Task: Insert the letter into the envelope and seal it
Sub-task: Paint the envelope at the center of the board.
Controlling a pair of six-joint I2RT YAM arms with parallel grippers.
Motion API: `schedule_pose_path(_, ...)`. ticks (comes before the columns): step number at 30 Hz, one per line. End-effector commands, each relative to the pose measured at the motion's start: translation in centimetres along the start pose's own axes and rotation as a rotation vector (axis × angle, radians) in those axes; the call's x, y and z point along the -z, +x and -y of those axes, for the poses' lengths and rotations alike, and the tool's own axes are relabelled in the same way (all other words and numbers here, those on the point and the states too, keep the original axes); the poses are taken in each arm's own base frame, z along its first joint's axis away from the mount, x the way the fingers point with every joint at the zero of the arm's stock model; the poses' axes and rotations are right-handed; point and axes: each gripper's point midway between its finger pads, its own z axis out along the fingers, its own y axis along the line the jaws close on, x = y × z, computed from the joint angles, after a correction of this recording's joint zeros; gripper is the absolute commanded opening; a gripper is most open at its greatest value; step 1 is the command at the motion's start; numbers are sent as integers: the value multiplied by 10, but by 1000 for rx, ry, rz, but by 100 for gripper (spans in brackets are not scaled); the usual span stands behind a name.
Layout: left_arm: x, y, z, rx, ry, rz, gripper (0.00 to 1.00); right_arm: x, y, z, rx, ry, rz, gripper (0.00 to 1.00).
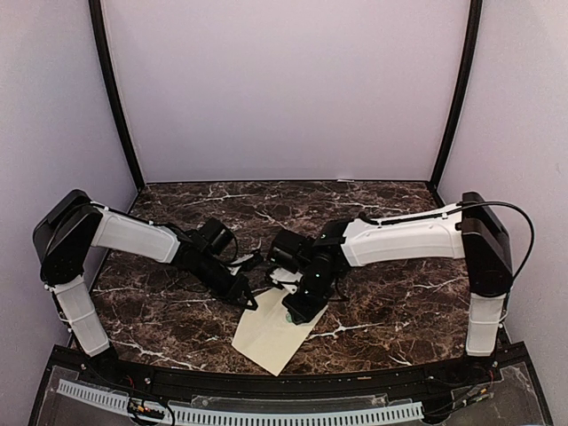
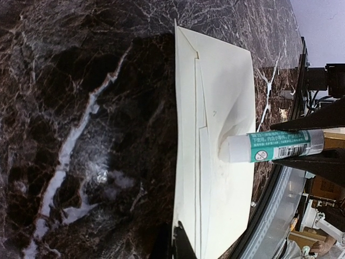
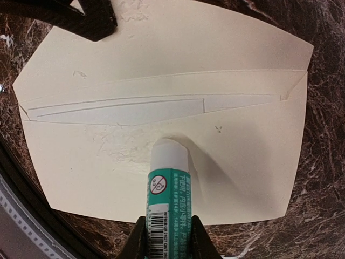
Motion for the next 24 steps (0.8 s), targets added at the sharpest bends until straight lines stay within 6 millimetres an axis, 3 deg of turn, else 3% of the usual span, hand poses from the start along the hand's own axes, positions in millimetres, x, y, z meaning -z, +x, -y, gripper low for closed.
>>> schedule_pose_path(1,3,-5,1,-16,-6,16,0,-18,35,-24,16,-59,-155,1)
schedule_pose_path(9,3,-5,1,-17,-5,18,0,-18,35,-41,32,-100,-158,1)
schedule_pose_path(24,3,-6,2,-15,-2,18,0,-18,17,-61,46,-140,-119,1)
